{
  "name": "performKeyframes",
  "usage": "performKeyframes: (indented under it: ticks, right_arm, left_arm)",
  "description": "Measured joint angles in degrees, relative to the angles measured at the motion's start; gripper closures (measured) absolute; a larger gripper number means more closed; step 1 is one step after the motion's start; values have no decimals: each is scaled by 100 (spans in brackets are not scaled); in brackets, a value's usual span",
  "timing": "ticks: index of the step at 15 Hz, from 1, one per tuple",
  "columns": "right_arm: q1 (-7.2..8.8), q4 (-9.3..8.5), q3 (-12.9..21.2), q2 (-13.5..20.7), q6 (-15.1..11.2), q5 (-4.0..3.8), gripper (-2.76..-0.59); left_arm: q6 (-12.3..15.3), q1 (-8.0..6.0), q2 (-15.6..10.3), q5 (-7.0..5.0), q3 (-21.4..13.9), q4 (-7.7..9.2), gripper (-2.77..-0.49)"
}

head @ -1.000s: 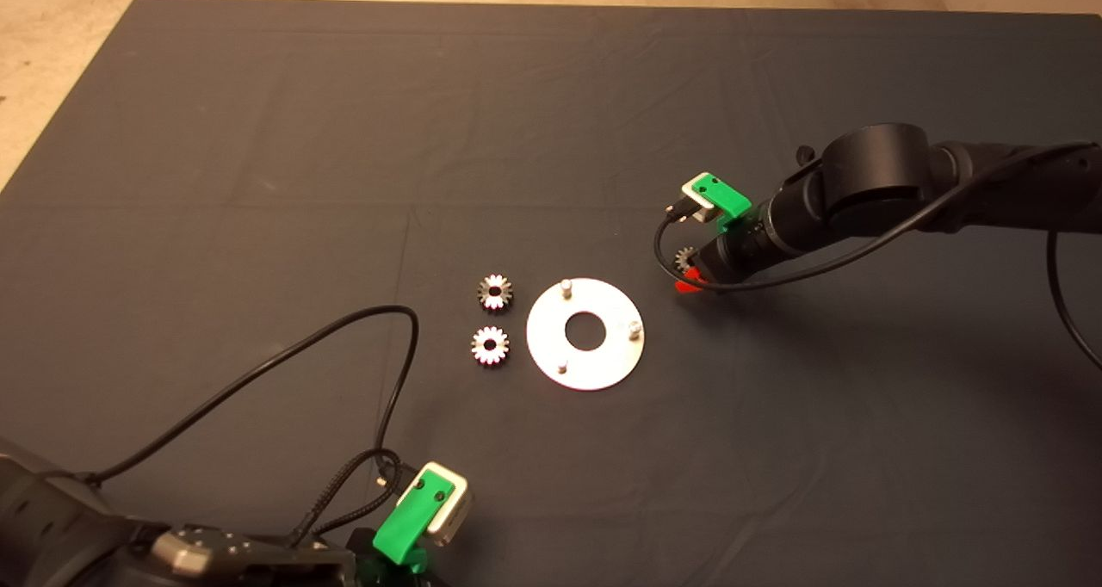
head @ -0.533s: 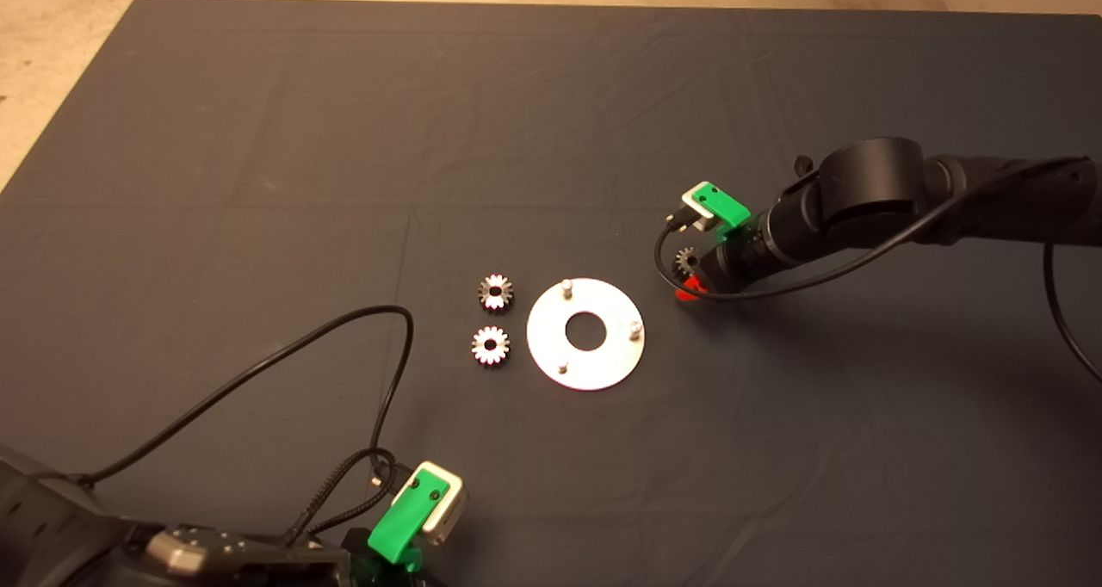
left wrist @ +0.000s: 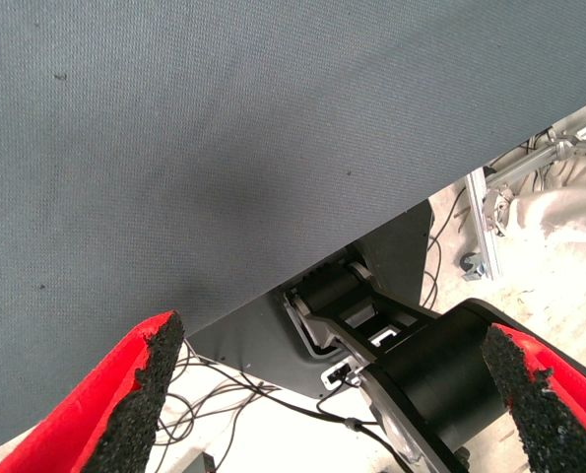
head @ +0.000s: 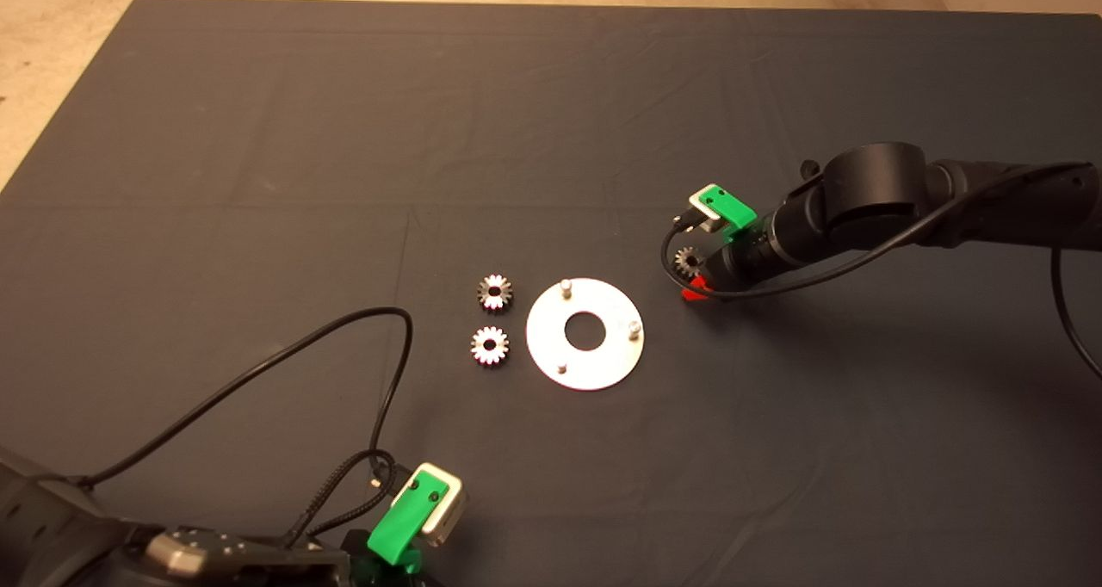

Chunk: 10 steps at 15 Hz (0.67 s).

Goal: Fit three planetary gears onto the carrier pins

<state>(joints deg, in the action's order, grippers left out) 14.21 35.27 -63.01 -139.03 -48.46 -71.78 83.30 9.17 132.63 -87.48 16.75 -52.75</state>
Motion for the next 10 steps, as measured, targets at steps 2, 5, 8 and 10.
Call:
performKeyframes:
  ticks: [2,5,8,10]
  right_arm:
    - [0,100,-58,-7,0,129,-202]
    - [0,124,-91,-5,0,296,-202]
    - [-2,133,-93,-40,0,360,-202]
    - [-7,135,-93,-49,-1,414,-202]
  left_arm:
    - [0,0,0,0,0,0,-218]
    - [0,0,0,0,0,0,-218]
    - [0,0,-9,2,0,0,-218]
    - [0,0,-11,2,0,0,-218]
